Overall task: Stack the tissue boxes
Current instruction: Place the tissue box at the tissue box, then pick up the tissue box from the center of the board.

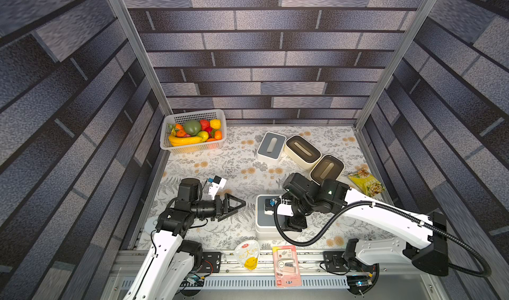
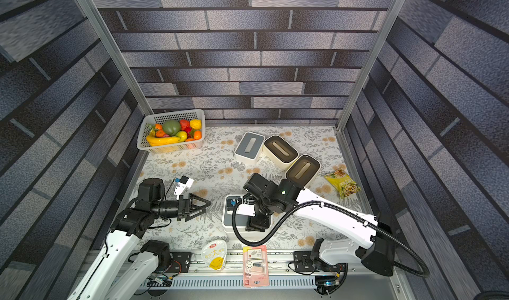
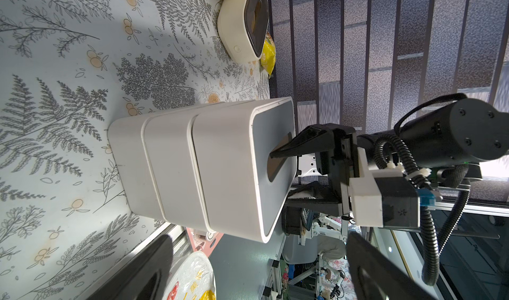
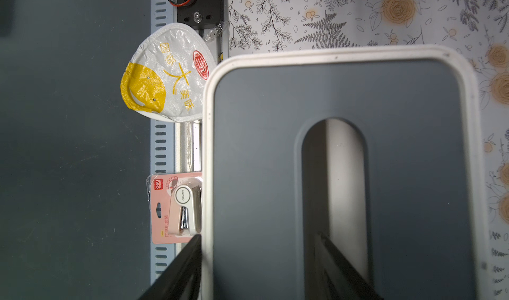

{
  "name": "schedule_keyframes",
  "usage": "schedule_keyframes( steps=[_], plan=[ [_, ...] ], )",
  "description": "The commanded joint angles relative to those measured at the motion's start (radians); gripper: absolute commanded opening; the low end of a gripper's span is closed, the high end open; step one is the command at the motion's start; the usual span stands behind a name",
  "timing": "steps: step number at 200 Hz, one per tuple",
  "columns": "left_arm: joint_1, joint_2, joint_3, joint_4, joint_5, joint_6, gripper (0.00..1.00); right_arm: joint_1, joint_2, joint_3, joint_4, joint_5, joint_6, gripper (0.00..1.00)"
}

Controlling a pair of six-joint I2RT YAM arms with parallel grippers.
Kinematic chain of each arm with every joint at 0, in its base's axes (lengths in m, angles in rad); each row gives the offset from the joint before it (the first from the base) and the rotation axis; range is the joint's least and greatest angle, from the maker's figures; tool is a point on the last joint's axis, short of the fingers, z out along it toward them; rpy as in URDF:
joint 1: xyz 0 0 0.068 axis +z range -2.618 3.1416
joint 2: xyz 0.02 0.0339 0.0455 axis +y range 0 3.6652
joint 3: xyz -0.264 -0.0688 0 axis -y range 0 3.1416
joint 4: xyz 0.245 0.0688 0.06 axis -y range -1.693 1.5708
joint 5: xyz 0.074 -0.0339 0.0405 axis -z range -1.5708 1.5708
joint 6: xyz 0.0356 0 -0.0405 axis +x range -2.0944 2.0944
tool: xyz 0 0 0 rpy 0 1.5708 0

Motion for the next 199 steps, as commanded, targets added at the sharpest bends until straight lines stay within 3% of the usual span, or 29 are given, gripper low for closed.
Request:
schedule_keyframes(
  steps=[1,89,118,152,199],
  plan=[
    [0.008,0.013,0.008,0.002,-0.006,0.004,1.00,0.011,-0.026,0.030,-0.038,0.012,0.006,0.65],
    [-0.003,0.064,0.091,-0.042,-0.062,0.055,1.00,0.011,-0.120,0.059,-0.049,0.025,0.020,0.69],
    [-0.036,0.137,0.176,-0.012,-0.092,0.069,1.00,-0.001,-0.145,0.089,0.026,0.193,0.113,0.77],
    [-0.041,0.299,0.390,-0.055,-0.193,0.146,1.00,-0.189,-0.102,0.197,0.130,0.215,0.303,0.78],
    [0.001,0.616,0.594,0.007,-0.282,0.131,1.00,-0.403,0.125,0.286,0.269,0.291,0.388,0.78]
  ],
)
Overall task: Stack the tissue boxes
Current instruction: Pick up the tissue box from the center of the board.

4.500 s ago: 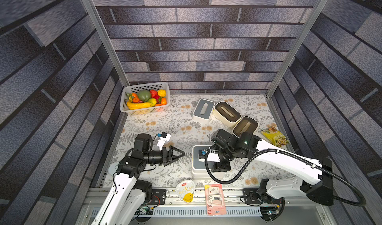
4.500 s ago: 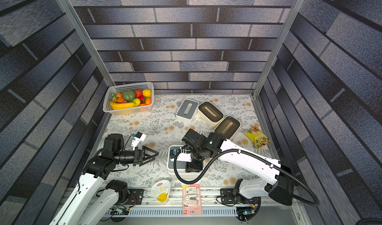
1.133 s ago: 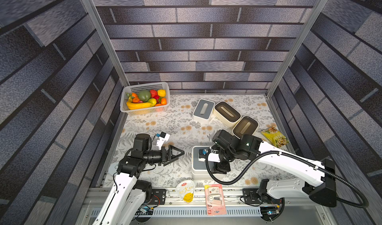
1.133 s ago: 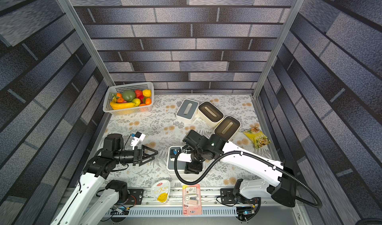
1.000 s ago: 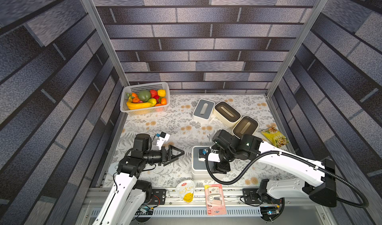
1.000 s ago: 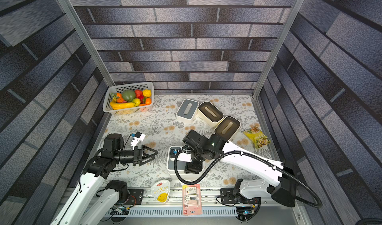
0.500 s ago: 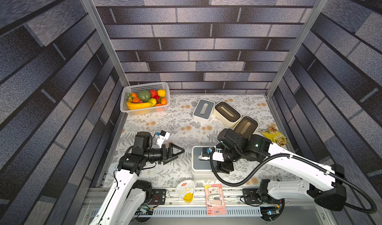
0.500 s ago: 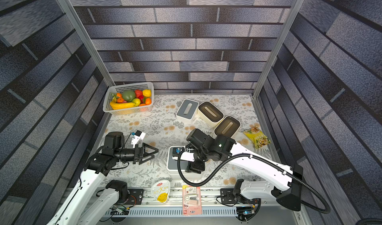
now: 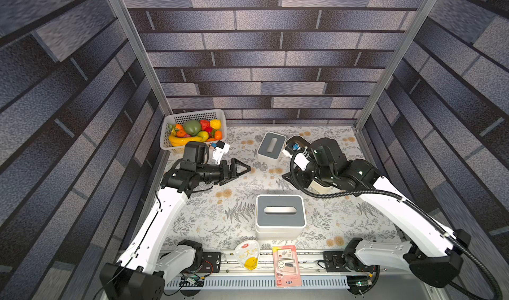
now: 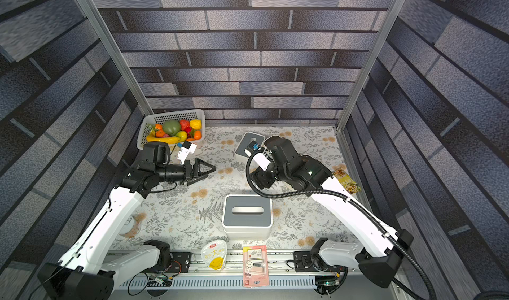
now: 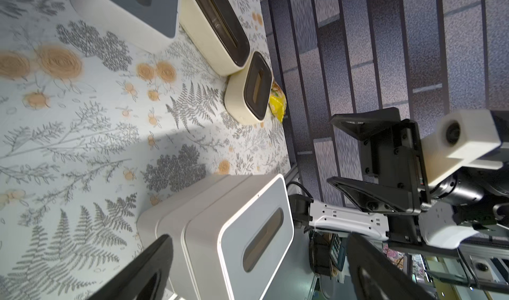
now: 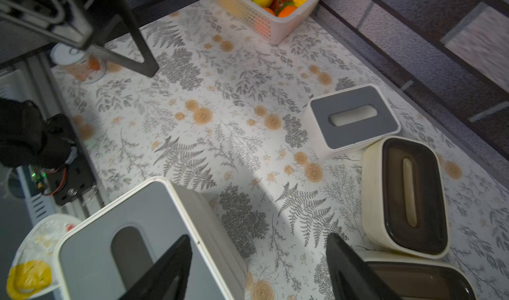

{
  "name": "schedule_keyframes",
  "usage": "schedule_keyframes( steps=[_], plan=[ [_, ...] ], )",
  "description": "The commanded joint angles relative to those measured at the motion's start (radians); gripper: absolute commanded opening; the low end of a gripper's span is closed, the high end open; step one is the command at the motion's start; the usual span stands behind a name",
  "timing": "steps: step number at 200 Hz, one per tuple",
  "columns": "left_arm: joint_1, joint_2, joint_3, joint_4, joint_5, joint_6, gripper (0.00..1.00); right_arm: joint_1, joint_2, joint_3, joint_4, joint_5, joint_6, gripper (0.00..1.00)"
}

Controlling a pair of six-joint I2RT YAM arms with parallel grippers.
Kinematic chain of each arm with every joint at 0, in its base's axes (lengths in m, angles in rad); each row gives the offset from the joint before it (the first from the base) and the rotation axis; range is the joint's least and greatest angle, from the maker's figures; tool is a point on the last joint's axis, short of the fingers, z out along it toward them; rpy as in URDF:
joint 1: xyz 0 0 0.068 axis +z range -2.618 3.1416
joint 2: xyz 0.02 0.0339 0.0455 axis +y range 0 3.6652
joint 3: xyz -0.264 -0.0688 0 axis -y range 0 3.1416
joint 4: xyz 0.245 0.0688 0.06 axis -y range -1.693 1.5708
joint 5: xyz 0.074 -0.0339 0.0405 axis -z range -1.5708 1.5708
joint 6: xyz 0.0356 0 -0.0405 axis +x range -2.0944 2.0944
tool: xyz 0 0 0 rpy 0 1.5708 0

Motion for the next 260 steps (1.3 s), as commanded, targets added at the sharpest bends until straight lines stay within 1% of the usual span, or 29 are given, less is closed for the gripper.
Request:
schedule_keyframes(
  steps=[1,17,29,44,58,73,79,84,89,97,113,134,148,164,183,201,241,260],
  plan=[
    [0.029,0.133,0.062,0.032,-0.068,0.013,1.00,-0.064,0.129,0.046,0.091,0.056,0.093,0.78],
    [0.048,0.224,0.127,0.037,-0.109,0.009,1.00,-0.101,0.245,0.104,0.121,0.090,0.123,0.78],
    [0.048,0.282,0.199,-0.018,-0.190,0.049,1.00,-0.121,0.328,0.142,0.146,0.133,0.154,0.78],
    [0.019,0.323,0.262,-0.097,-0.387,0.115,1.00,-0.148,0.414,0.168,0.189,0.144,0.216,0.78],
    [-0.036,0.351,0.288,-0.133,-0.586,0.182,1.00,-0.154,0.471,0.190,0.207,0.142,0.224,0.76],
    [-0.136,0.423,0.339,-0.138,-0.811,0.266,1.00,-0.156,0.482,0.165,0.245,0.154,0.235,0.76],
    [-0.166,0.470,0.375,-0.137,-0.873,0.292,1.00,-0.156,0.472,0.139,0.274,0.157,0.241,0.76],
    [-0.184,0.515,0.407,-0.130,-0.902,0.301,1.00,-0.156,0.461,0.114,0.304,0.161,0.246,0.76],
    [-0.193,0.564,0.440,-0.113,-0.898,0.305,1.00,-0.157,0.445,0.082,0.332,0.167,0.251,0.77],
    [-0.196,0.640,0.495,-0.089,-0.857,0.315,1.00,-0.164,0.423,0.039,0.367,0.171,0.258,0.77],
    [-0.197,0.802,0.636,-0.065,-0.836,0.337,0.94,-0.190,0.387,-0.020,0.392,0.140,0.283,0.78],
    [-0.205,0.990,0.842,-0.122,-0.789,0.404,0.87,-0.228,0.324,-0.116,0.434,0.074,0.314,0.78],
    [-0.229,1.075,0.949,-0.153,-0.802,0.457,0.85,-0.234,0.263,-0.198,0.485,0.067,0.316,0.78],
    [-0.248,1.148,1.052,-0.189,-0.837,0.501,0.85,-0.234,0.202,-0.260,0.518,0.061,0.321,0.79],
    [-0.255,1.224,1.157,-0.226,-0.869,0.516,0.84,-0.234,0.147,-0.325,0.549,0.040,0.357,0.79],
    [-0.267,1.274,1.222,-0.246,-0.904,0.543,0.84,-0.234,0.095,-0.421,0.600,0.015,0.400,0.79],
    [-0.269,1.376,1.368,-0.304,-0.897,0.541,0.84,-0.234,0.036,-0.506,0.625,-0.035,0.419,0.81],
    [-0.269,1.416,1.427,-0.329,-0.886,0.542,0.84,-0.234,0.018,-0.523,0.634,-0.041,0.413,0.87]
  ],
)
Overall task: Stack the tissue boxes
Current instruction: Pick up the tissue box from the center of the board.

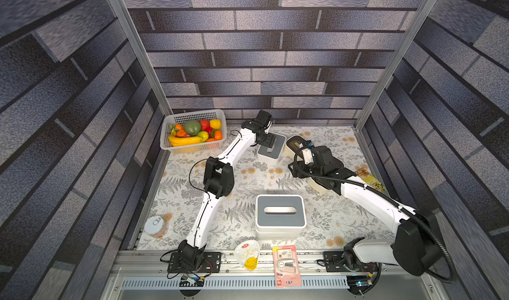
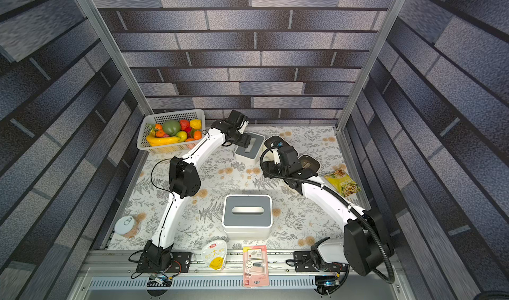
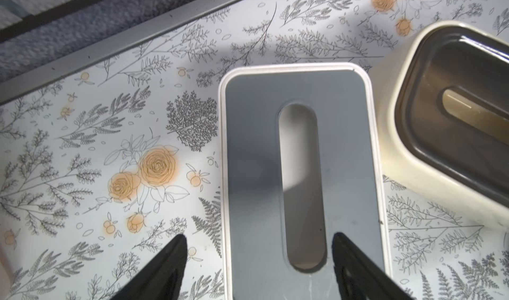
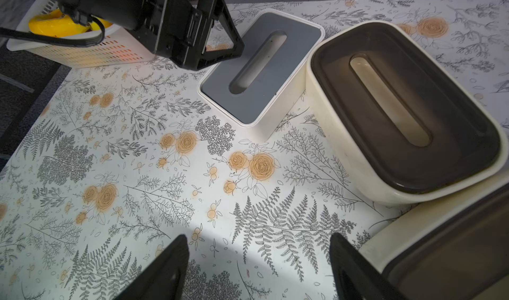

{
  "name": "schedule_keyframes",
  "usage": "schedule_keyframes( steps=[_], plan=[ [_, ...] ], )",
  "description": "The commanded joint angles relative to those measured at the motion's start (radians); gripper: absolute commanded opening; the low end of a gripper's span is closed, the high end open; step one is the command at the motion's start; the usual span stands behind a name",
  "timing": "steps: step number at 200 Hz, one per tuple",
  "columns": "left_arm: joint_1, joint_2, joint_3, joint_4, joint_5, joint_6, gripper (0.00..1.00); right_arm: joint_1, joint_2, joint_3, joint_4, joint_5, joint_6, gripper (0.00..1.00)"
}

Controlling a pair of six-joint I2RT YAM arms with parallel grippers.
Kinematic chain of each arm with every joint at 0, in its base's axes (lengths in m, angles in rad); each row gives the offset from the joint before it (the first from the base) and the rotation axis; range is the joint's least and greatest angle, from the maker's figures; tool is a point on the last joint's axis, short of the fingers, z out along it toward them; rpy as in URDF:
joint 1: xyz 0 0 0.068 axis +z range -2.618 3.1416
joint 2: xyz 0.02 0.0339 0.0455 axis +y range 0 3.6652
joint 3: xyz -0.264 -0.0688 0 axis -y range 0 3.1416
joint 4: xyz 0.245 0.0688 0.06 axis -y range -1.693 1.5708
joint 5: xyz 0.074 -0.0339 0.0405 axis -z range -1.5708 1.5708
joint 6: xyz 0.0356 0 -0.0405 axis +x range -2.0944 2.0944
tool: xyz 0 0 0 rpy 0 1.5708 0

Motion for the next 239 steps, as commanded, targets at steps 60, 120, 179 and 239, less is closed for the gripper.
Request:
schedule_keyframes(
  steps=[60,120,179,239],
  plan=[
    [0.003,0.104,0.104,-0.096,-0.019,0.038,0.82,0.006,-0.024,-0.047,0.118,-0.060,0.008,0.90],
    [0.003,0.119,0.107,-0.093,-0.012,0.040,0.73,0.005,-0.008,-0.052,0.143,-0.065,0.013,1.00],
    [0.006,0.114,0.117,-0.097,-0.007,0.040,0.61,0.005,-0.023,-0.056,0.133,-0.079,0.016,1.00],
    [0.005,0.123,0.116,-0.103,0.007,0.040,0.52,0.005,-0.059,-0.097,0.123,-0.068,0.016,1.00]
  ],
)
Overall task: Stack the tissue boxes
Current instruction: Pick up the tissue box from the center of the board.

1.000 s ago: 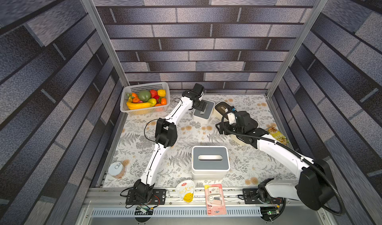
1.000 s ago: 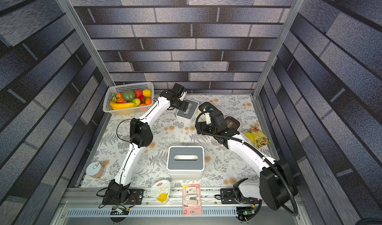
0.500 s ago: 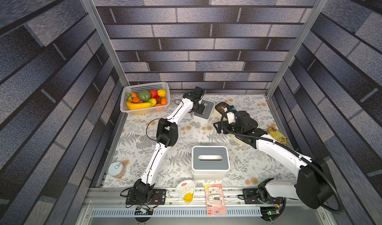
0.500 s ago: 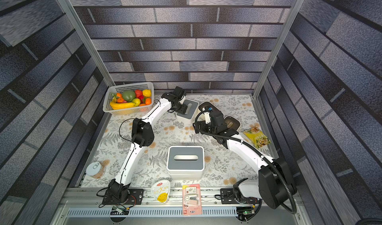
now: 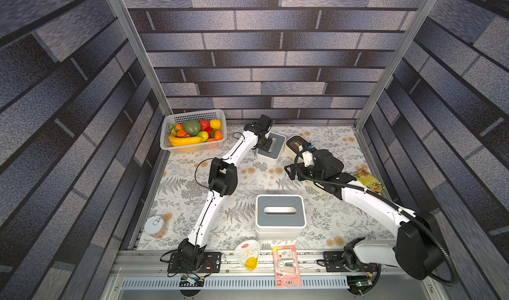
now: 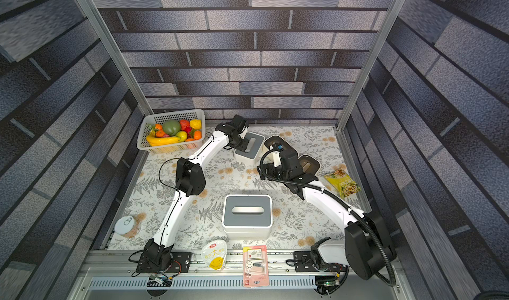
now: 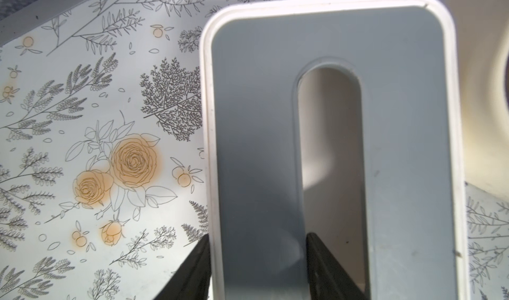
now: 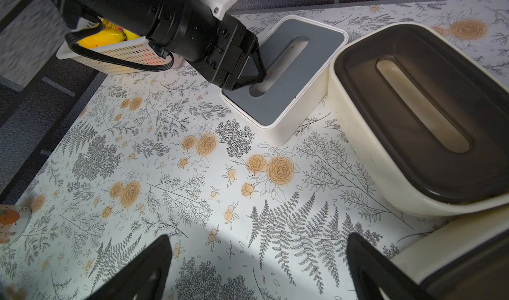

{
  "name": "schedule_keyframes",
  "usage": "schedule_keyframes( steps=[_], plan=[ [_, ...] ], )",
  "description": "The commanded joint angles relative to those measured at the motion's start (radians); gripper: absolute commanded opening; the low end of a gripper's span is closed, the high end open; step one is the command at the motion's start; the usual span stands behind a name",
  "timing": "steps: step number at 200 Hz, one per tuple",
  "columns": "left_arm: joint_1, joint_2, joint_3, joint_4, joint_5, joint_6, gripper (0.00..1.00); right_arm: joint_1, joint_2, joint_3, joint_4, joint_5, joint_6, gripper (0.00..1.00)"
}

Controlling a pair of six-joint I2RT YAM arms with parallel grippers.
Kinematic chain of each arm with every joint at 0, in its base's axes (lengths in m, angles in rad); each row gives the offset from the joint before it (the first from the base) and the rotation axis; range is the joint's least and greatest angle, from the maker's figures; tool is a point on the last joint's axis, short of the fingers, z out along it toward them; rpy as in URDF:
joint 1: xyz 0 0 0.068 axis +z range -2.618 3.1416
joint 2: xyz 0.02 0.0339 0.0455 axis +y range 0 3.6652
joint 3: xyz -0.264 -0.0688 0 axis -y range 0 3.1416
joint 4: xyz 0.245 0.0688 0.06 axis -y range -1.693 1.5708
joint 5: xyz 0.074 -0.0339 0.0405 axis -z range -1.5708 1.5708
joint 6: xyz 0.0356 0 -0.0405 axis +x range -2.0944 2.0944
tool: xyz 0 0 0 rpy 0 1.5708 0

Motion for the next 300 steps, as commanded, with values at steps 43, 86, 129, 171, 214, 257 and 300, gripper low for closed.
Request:
schedule_keyframes(
  steps=[43,86,129,171,214,257,300],
  plan=[
    [0.007,-0.021,0.030,-0.028,-0.004,0.004,0.46,0.005,-0.030,-0.016,0.000,-0.005,-0.002,1.00],
    [0.025,-0.115,0.031,-0.042,-0.035,0.017,0.45,0.005,-0.048,-0.019,0.010,-0.012,0.000,1.00],
    [0.046,-0.203,0.031,-0.100,-0.058,0.039,0.44,0.005,-0.123,-0.047,-0.004,-0.027,0.009,1.00],
    [0.038,-0.272,0.031,-0.179,-0.083,0.053,0.44,0.005,-0.229,-0.076,-0.077,-0.026,0.012,1.00],
    [0.017,-0.347,0.031,-0.247,-0.096,0.069,0.44,0.005,-0.339,-0.102,-0.146,-0.043,0.029,1.00],
    [-0.004,-0.426,0.027,-0.335,-0.071,0.069,0.43,0.005,-0.465,-0.145,-0.215,-0.045,0.037,1.00],
    [-0.014,-0.525,-0.020,-0.349,0.027,0.073,0.44,0.005,-0.553,-0.141,-0.299,-0.052,0.039,1.00]
  ],
)
